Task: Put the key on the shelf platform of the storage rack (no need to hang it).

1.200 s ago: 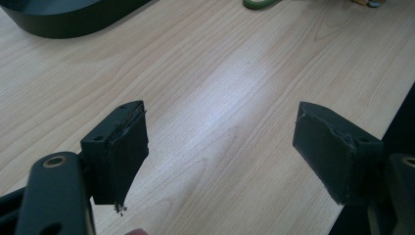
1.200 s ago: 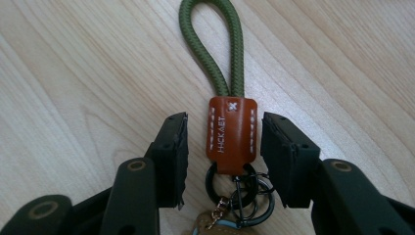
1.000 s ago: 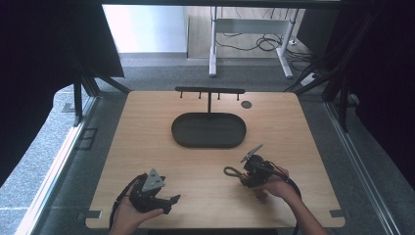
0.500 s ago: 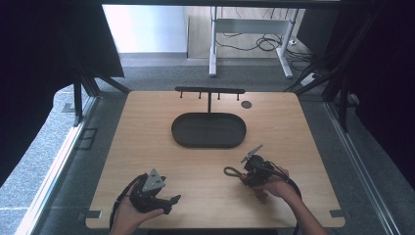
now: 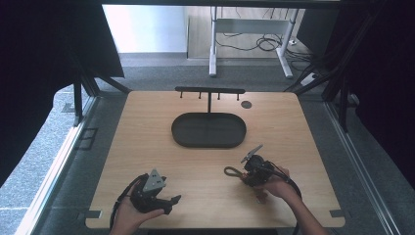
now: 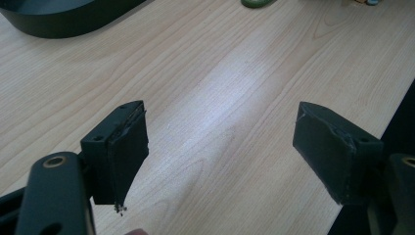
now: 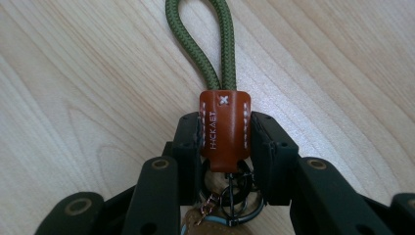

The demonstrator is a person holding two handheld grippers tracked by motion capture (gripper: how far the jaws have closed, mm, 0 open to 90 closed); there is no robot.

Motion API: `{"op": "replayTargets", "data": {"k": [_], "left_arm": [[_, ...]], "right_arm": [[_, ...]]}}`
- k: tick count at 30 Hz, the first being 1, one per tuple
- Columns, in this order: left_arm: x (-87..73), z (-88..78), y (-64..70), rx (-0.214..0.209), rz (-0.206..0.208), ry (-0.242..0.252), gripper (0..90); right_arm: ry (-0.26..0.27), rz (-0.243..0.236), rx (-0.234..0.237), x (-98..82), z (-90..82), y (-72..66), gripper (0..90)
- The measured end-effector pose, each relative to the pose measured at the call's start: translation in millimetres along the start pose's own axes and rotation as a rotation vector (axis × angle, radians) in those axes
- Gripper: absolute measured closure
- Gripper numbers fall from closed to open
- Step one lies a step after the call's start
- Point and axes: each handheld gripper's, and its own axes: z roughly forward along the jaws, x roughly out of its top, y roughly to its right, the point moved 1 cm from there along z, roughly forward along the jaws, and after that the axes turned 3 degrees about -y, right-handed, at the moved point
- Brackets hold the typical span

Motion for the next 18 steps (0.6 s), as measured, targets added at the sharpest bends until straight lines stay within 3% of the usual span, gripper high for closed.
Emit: {"op": "replayTargets", "data": {"k": [18], "left_arm": [[0.3,-0.3,0.5,0.000,0.000,0.001,21.3]], "right_arm": [[0.086,-0.010,-0.020,6.8,-39.7,-1.7,66.6]]}}
